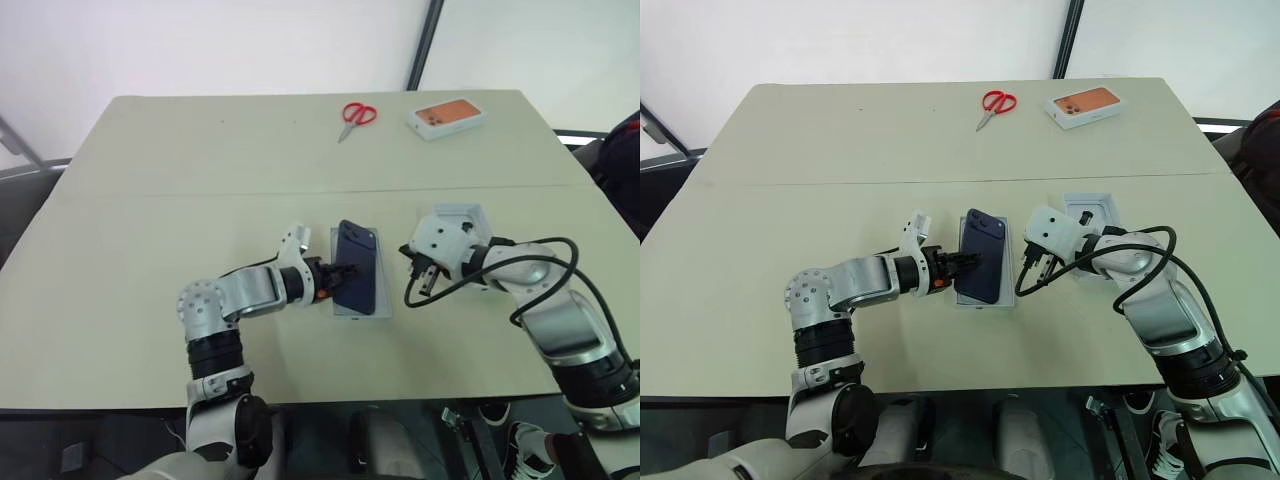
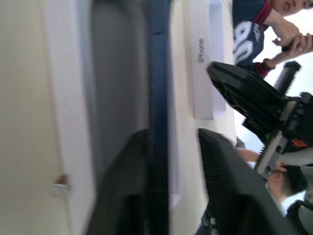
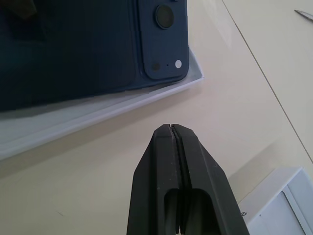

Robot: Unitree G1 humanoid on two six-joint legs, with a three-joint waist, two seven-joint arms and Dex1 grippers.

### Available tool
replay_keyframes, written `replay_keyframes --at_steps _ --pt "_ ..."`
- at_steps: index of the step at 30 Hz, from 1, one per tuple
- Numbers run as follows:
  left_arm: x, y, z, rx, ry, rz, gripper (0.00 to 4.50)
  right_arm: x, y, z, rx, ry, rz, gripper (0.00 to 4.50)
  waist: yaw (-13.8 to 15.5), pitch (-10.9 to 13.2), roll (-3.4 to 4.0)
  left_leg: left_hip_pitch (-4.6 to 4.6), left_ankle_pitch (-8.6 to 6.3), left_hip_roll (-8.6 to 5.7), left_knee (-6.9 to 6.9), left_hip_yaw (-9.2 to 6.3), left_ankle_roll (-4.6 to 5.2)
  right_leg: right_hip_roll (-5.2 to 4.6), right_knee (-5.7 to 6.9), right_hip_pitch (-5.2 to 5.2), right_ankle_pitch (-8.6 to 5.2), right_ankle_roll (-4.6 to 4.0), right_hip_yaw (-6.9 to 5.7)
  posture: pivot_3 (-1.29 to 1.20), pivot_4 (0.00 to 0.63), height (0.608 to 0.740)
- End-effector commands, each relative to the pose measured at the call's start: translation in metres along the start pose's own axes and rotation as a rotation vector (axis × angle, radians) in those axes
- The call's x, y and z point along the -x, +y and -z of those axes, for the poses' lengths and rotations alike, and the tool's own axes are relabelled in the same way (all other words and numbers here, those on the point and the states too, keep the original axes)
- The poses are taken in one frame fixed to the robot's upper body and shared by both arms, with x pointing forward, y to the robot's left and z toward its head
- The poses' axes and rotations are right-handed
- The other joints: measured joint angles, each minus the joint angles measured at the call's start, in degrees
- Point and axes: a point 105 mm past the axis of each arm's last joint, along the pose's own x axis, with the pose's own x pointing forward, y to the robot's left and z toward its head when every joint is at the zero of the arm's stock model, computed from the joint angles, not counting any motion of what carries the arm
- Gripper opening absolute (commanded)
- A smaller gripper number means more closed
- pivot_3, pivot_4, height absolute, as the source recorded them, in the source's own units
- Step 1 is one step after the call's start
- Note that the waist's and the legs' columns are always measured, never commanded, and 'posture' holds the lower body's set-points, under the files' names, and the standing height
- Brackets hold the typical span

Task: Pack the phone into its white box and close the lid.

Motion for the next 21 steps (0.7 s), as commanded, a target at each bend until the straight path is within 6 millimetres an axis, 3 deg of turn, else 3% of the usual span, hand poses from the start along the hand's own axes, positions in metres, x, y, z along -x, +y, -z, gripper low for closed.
replay_keyframes --at_steps 1,3,12,16,21 --pt "-0.004 -0.022 0.004 -0.021 0.015 0.094 3.37 0.003 -0.005 -0.007 0.027 -0.023 0.022 0.00 0.00 0.00 0.00 0.00 0.00 0.00 0.00 0.00 0.00 0.00 0.00 0.00 0.00 0.00 0.00 0.00 0.150 0.740" --pt "0.002 -0.021 0.003 -0.048 0.017 0.097 4.42 0.003 -0.006 -0.008 0.027 -0.023 0.023 0.00 -0.02 0.00 0.00 0.00 0.00 0.00 0.00 0.00 0.00 0.00 0.00 0.00 0.00 0.00 0.00 0.00 0.150 0.740" --pt "0.043 -0.010 0.002 -0.222 0.043 0.038 4.47 0.001 -0.008 -0.008 0.028 -0.028 0.026 0.00 -0.22 -0.02 0.04 0.02 0.01 0.08 -0.01 0.00 0.00 0.00 0.02 -0.01 0.00 -0.01 0.04 0.00 0.150 0.740" --pt "0.059 -0.009 -0.005 -0.252 0.022 0.035 4.47 0.000 -0.008 -0.007 0.028 -0.026 0.025 0.00 -0.11 -0.03 0.06 0.02 0.01 0.09 0.00 -0.02 0.00 -0.01 0.02 0.00 -0.01 -0.01 0.04 0.00 0.150 0.740" --pt "0.082 -0.005 -0.029 -0.377 -0.061 -0.036 4.47 -0.001 -0.009 -0.005 0.032 -0.021 0.024 0.00 -0.23 -0.04 0.07 0.02 0.01 0.07 -0.01 -0.01 0.00 -0.01 0.00 0.00 -0.01 -0.02 0.04 0.00 0.150 0.740"
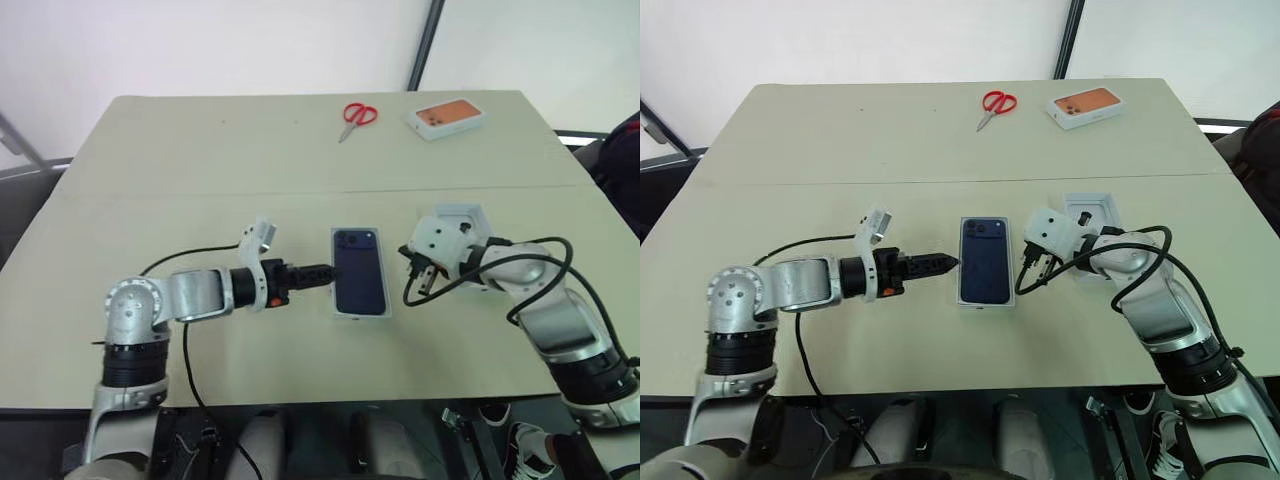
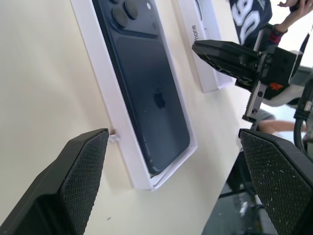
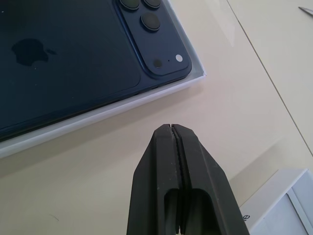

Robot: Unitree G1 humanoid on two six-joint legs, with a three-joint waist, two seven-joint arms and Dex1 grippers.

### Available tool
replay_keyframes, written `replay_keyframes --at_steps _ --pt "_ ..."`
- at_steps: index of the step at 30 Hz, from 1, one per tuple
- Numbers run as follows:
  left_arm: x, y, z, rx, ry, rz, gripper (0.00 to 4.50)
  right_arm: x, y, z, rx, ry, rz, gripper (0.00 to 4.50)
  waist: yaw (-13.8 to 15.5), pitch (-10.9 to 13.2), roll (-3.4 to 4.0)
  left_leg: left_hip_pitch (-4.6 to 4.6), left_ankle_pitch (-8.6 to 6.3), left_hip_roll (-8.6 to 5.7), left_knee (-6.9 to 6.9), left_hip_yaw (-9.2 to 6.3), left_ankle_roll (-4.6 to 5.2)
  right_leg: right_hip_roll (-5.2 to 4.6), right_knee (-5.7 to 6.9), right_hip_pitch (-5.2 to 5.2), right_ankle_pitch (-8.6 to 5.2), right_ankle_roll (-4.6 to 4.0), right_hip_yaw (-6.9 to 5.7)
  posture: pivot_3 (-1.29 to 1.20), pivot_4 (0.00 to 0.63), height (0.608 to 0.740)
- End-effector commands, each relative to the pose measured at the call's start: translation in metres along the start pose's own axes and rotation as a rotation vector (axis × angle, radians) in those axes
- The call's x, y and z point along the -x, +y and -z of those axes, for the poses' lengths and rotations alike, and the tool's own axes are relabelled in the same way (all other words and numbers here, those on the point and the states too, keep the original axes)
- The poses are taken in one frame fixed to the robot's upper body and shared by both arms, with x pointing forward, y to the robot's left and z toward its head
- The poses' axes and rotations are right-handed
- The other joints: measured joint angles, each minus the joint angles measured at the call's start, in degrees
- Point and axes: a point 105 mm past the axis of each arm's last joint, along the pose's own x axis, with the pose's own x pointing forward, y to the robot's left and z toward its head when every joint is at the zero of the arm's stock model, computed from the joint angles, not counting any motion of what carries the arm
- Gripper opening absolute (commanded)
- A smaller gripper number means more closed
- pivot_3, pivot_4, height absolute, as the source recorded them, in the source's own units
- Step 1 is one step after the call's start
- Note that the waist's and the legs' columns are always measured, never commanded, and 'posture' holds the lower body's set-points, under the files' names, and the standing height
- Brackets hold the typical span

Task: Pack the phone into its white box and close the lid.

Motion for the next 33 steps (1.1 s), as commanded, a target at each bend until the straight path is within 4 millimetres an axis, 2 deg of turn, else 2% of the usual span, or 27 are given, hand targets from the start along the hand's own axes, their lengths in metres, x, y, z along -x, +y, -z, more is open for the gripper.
replay_keyframes --at_steps 1,2,5,9,12,13,22,29,33 --pt "0.013 0.002 -0.018 -0.135 -0.070 -0.054 4.47 0.004 -0.009 -0.008 0.033 -0.021 0.030 0.00 -0.03 0.00 0.01 0.01 0.00 -0.01 0.00 0.00 0.00 0.02 0.00 0.00 0.00 0.00 0.00 0.00 0.150 0.740" --pt "0.015 0.007 -0.021 -0.173 -0.075 -0.088 4.47 0.004 -0.009 -0.007 0.037 -0.019 0.029 0.00 -0.05 0.00 0.01 0.01 0.00 -0.04 -0.01 0.01 0.00 0.03 0.00 0.00 0.00 0.00 0.00 0.00 0.150 0.740" --pt "0.021 0.024 -0.028 -0.310 -0.098 -0.219 3.60 0.003 -0.007 -0.006 0.052 -0.011 0.019 0.00 -0.08 0.00 0.02 0.02 0.00 -0.08 -0.03 0.05 0.01 0.06 -0.01 0.00 0.00 -0.01 0.01 0.00 0.150 0.740" --pt "0.017 0.029 -0.021 -0.543 -0.019 -0.258 1.51 0.002 0.001 -0.003 0.092 0.005 -0.016 0.00 -0.06 0.01 0.02 0.01 -0.01 -0.08 -0.06 0.07 0.03 0.06 -0.04 0.00 0.00 -0.01 0.01 0.00 0.150 0.740" --pt "0.007 0.032 -0.012 -0.667 0.047 -0.246 0.04 0.001 0.006 -0.005 0.114 0.005 -0.038 0.00 -0.03 0.02 0.04 0.00 -0.05 -0.07 -0.06 0.07 0.10 0.06 -0.06 0.01 -0.01 -0.01 0.01 0.00 0.150 0.740" --pt "0.002 0.031 -0.010 -0.674 0.051 -0.221 0.04 0.001 0.007 -0.005 0.125 0.006 -0.046 0.00 -0.01 0.02 0.04 0.00 -0.20 -0.06 -0.06 0.07 0.35 0.05 -0.05 0.01 -0.01 -0.01 0.01 0.00 0.150 0.740" --pt "-0.038 0.023 0.009 -0.890 0.168 -0.097 0.04 -0.006 0.019 -0.004 0.168 0.017 -0.086 0.00 -0.09 0.03 0.04 0.00 -0.23 -0.03 -0.02 0.07 0.42 0.07 -0.04 0.02 -0.01 -0.01 -0.01 0.00 0.150 0.740" --pt "-0.066 0.017 0.013 -0.894 0.203 -0.051 0.04 -0.009 0.022 -0.007 0.183 0.012 -0.095 0.00 -0.07 0.03 0.03 -0.01 -0.25 -0.04 0.02 0.06 0.47 0.07 -0.02 0.02 0.00 0.00 -0.02 0.00 0.150 0.740" --pt "-0.082 0.008 0.013 -0.870 0.187 -0.015 0.04 -0.009 0.022 -0.007 0.185 0.015 -0.096 0.00 0.17 0.02 0.04 -0.01 -0.27 -0.05 0.12 0.03 0.51 0.04 -0.02 0.11 -0.01 0.01 -0.06 0.00 0.150 0.740"
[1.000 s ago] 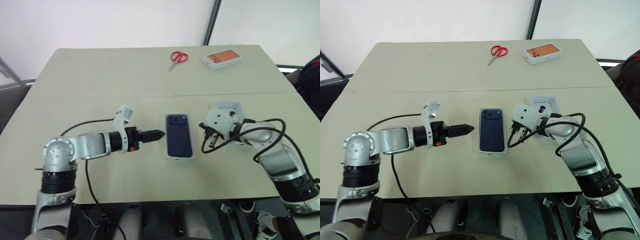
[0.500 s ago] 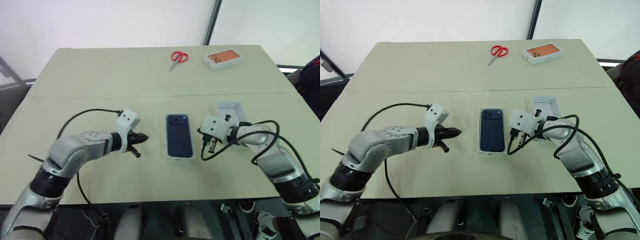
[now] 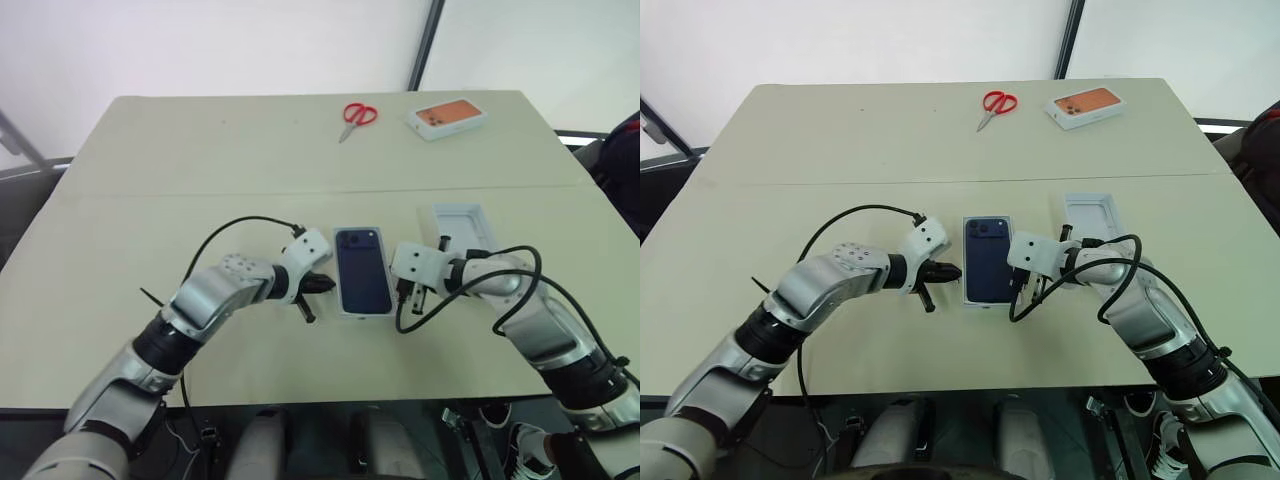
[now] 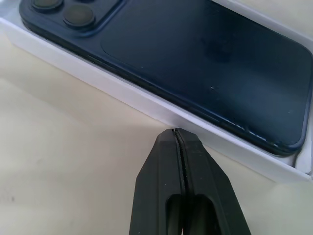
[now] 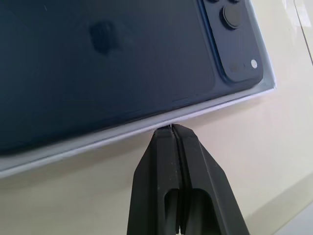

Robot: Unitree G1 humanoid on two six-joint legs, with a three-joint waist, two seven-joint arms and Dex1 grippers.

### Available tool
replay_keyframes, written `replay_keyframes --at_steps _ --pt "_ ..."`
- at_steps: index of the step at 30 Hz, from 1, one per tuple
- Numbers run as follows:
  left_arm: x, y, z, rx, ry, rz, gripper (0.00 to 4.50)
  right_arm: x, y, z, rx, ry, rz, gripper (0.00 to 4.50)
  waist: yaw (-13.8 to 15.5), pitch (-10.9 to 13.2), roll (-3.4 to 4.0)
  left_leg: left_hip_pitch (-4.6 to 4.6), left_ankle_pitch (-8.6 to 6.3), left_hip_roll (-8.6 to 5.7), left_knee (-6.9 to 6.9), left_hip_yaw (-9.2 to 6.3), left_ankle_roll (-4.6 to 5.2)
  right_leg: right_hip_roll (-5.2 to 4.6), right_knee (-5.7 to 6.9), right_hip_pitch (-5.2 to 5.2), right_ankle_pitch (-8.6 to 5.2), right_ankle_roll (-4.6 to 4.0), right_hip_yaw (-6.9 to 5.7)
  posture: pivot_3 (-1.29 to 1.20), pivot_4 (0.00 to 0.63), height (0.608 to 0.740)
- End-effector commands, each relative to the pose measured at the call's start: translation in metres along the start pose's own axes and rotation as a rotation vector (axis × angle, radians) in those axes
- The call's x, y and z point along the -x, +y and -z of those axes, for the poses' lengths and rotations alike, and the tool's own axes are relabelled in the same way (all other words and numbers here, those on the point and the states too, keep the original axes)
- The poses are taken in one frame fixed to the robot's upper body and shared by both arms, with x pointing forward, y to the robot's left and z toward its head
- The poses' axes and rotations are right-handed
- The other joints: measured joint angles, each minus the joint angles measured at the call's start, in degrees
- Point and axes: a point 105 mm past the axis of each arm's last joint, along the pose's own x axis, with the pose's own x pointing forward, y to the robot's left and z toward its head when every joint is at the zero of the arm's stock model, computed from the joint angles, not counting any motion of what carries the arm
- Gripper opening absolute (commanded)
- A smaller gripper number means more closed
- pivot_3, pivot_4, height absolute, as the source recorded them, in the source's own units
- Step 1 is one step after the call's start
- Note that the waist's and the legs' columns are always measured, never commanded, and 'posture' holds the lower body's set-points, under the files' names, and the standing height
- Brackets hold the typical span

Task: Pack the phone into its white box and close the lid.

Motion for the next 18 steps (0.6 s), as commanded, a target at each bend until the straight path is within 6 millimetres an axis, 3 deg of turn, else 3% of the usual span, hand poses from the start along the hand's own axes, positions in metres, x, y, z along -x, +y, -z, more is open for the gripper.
replay_keyframes --at_steps 1,18 --pt "-0.009 -0.007 -0.016 -0.019 -0.043 0.028 0.04 0.004 -0.004 -0.013 0.039 -0.040 0.015 0.00 0.07 0.00 0.00 0.01 -0.01 0.00 0.01 -0.01 0.01 -0.03 0.00 0.02 0.00 0.00 0.00 0.00 0.150 0.740" --pt "-0.034 -0.021 -0.037 0.012 -0.092 0.086 0.04 0.020 -0.019 0.013 0.031 0.049 0.053 0.00 0.91 -0.01 0.01 0.02 -0.03 -0.04 0.10 -0.02 0.04 -0.05 -0.01 0.10 0.00 0.01 -0.05 0.00 0.150 0.740"
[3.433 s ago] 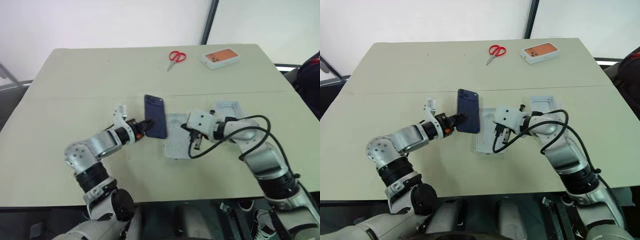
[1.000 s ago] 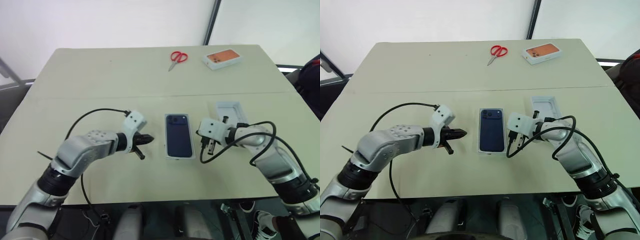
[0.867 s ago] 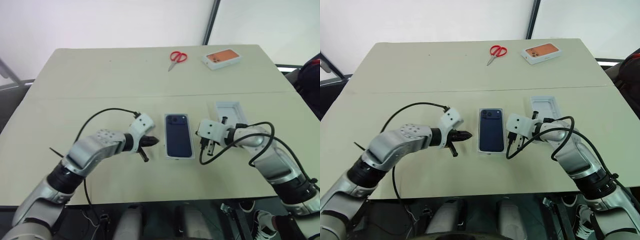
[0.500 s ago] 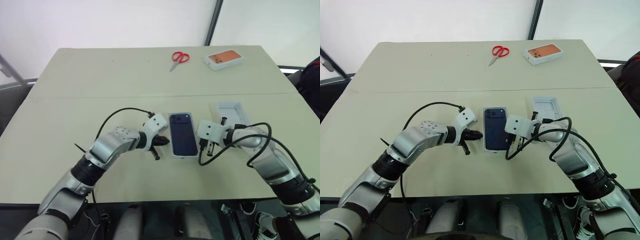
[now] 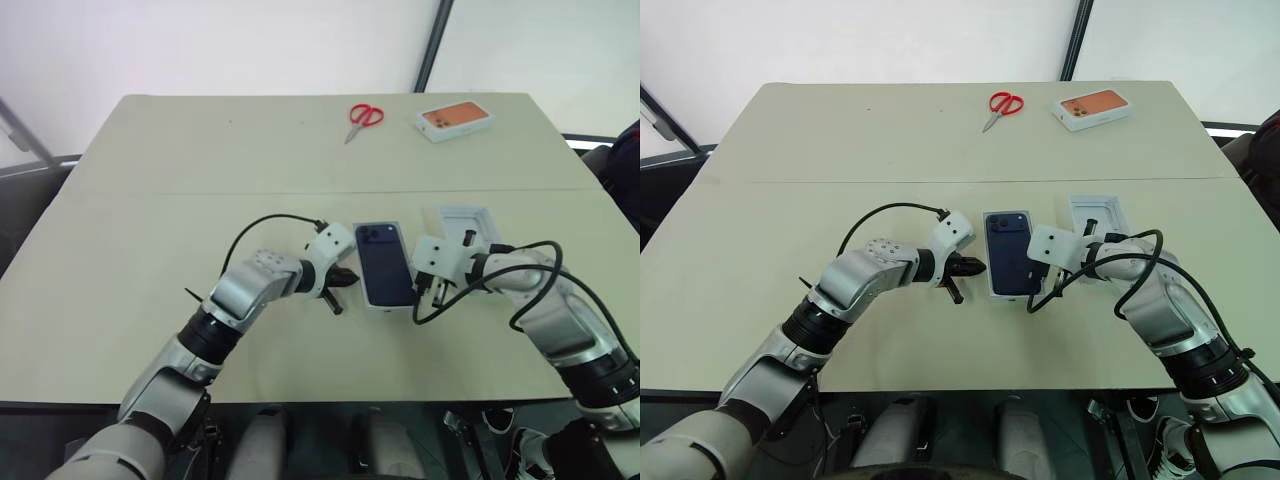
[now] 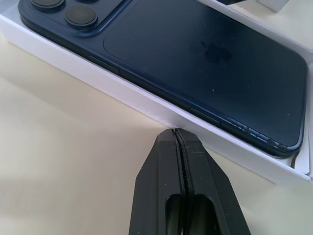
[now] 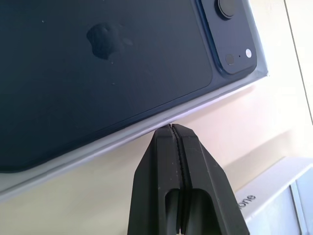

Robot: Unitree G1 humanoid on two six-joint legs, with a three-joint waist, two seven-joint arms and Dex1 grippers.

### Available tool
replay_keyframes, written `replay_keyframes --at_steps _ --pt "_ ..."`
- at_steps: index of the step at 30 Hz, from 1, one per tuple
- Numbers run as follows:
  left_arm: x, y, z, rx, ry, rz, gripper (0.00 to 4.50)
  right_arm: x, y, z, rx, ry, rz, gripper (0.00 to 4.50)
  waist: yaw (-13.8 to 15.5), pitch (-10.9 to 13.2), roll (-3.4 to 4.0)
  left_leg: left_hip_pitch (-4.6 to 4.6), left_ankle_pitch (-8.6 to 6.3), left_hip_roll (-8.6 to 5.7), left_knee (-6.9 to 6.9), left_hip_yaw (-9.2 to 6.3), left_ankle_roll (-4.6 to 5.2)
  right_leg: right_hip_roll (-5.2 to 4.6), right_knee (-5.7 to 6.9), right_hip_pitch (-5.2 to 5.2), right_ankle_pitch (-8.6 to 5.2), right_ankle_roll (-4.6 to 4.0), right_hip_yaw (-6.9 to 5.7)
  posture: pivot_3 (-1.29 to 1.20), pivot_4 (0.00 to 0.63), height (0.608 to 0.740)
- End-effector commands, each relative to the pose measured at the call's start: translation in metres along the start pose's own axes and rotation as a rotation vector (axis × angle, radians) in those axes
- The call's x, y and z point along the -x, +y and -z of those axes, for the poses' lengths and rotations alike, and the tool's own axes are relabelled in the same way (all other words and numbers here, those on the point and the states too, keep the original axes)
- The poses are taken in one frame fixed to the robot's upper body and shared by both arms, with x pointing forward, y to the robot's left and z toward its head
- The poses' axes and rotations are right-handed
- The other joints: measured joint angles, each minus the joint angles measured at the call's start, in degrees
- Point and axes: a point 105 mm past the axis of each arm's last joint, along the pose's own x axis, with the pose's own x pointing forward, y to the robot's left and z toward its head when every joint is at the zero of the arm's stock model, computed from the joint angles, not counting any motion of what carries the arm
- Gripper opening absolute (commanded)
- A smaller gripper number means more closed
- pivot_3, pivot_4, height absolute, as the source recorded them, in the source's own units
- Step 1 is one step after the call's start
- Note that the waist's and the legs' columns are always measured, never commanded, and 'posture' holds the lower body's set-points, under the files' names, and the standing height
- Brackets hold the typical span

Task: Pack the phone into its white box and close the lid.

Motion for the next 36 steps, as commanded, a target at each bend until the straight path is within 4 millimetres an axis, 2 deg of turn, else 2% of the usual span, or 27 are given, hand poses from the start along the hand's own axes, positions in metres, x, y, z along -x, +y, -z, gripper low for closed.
replay_keyframes --at_steps 1,17,20,23,26,28,30,36 --pt "-0.005 -0.012 -0.019 -0.040 -0.046 0.050 0.04 0.005 -0.003 -0.010 0.030 -0.046 0.008 0.00 0.04 0.00 0.00 0.00 0.00 0.00 0.00 0.00 0.00 0.00 0.00 0.00 0.00 0.00 0.00 0.00 0.150 0.740" --pt "-0.007 -0.001 -0.020 0.002 -0.053 0.005 0.04 0.007 -0.001 -0.004 0.037 -0.025 -0.012 0.00 0.08 0.00 0.00 0.01 0.00 0.00 0.03 0.00 0.00 0.00 0.00 0.03 0.00 0.00 0.00 0.00 0.150 0.740" --pt "-0.007 0.000 -0.020 0.006 -0.058 0.003 0.04 0.015 -0.016 -0.002 0.031 -0.008 0.033 0.00 0.13 0.00 0.00 0.01 0.00 0.00 0.03 0.00 0.00 0.00 -0.01 0.04 0.00 0.00 -0.01 0.00 0.150 0.740" --pt "-0.004 0.001 -0.021 0.006 -0.063 0.002 0.04 0.027 -0.032 -0.011 -0.082 -0.060 0.051 0.00 0.07 0.01 0.01 0.01 0.00 0.00 0.03 0.00 0.00 0.00 -0.01 0.04 0.00 0.00 0.00 0.00 0.150 0.740" --pt "0.002 0.004 -0.023 0.004 -0.087 -0.010 0.00 0.039 -0.053 -0.016 -0.271 -0.097 0.097 0.91 -0.11 0.02 0.03 0.01 0.00 0.03 0.03 -0.01 0.00 0.01 0.01 0.02 0.00 0.00 0.00 0.00 0.150 0.740" --pt "0.009 0.008 -0.025 -0.006 -0.116 -0.021 0.00 0.046 -0.067 -0.013 -0.394 -0.087 0.145 1.88 -0.08 0.02 0.04 0.01 0.00 0.07 0.01 -0.03 0.00 0.01 0.01 0.02 0.00 0.00 -0.02 0.00 0.150 0.740" --pt "0.016 0.011 -0.027 -0.042 -0.171 -0.029 0.00 0.049 -0.074 0.004 -0.513 0.012 0.174 2.82 -0.12 0.01 0.05 0.01 0.00 0.11 0.00 -0.03 0.00 0.01 0.00 0.01 0.00 0.00 -0.01 0.00 0.150 0.740" --pt "0.047 0.014 -0.030 -0.205 -0.365 -0.053 0.00 0.045 -0.067 0.017 -0.791 0.114 0.118 2.82 -0.18 0.02 0.09 0.00 0.00 0.13 -0.04 0.02 0.00 -0.06 -0.02 -0.03 0.01 -0.01 0.02 0.00 0.150 0.740"
